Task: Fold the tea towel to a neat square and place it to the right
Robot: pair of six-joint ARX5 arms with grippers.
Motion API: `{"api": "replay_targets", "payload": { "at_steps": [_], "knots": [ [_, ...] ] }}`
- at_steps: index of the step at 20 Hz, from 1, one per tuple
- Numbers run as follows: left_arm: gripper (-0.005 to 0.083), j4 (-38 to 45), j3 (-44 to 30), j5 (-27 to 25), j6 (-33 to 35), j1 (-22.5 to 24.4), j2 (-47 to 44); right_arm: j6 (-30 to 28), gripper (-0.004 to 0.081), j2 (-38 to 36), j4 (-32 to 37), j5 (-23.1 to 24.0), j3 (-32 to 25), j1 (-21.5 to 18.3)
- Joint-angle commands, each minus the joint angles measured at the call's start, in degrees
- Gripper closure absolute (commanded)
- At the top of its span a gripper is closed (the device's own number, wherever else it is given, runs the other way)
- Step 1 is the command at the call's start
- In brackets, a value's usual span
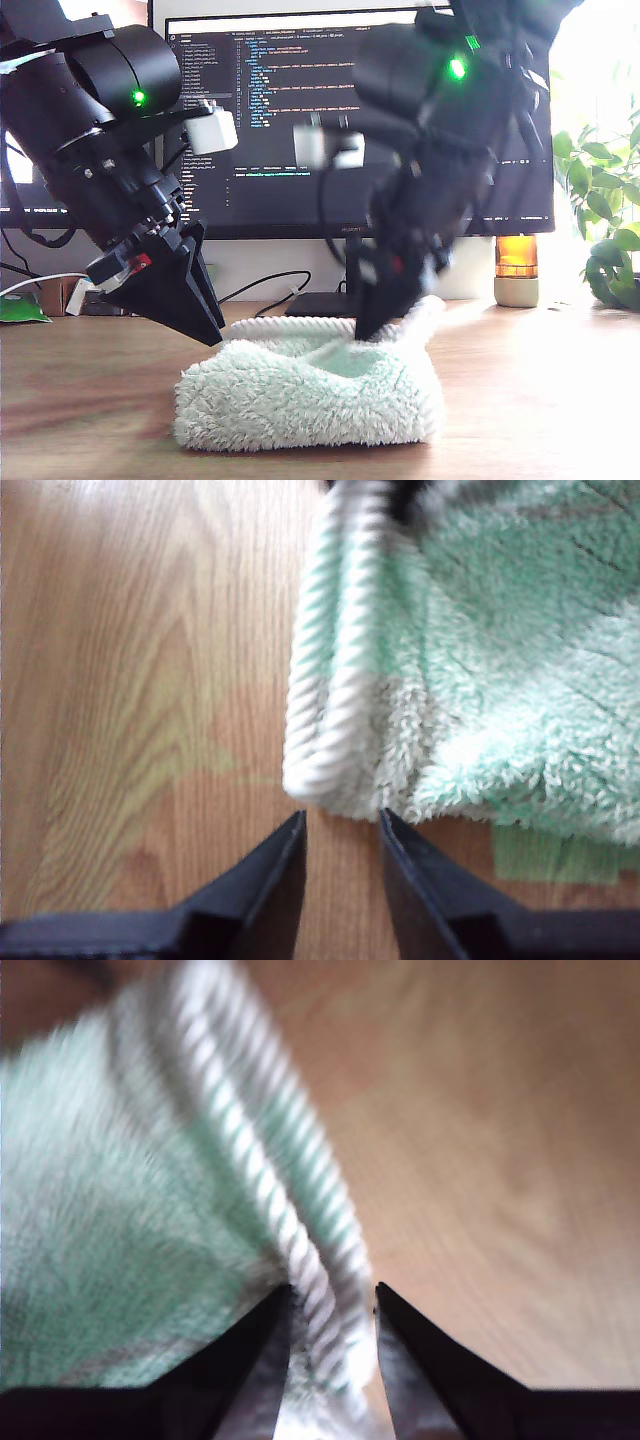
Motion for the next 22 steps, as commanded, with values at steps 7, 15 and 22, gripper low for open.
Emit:
{"api": "replay_targets", "payload": {
  "at_steps": [7, 15, 22],
  "knots": [
    [0.0747, -0.79, -0.50, -2.01, -2.89, 0.24, -4.87, 0.28, 0.0517, 0.61, -10.19, 0.02, 7.50, 0.00],
    [0.0797, -5.27, -0.52, 2.12, -15.93, 0.28, -12.66, 9.35, 0.0781, -0.57, -14.19, -0.70, 8.79, -0.11],
    [0.0797, -0.17, -5.97, 7.08, -22.38, 2.08, -16.83, 16.83, 0.0781, -9.81, -3.80, -0.70, 2.03, 0.07]
  ]
}}
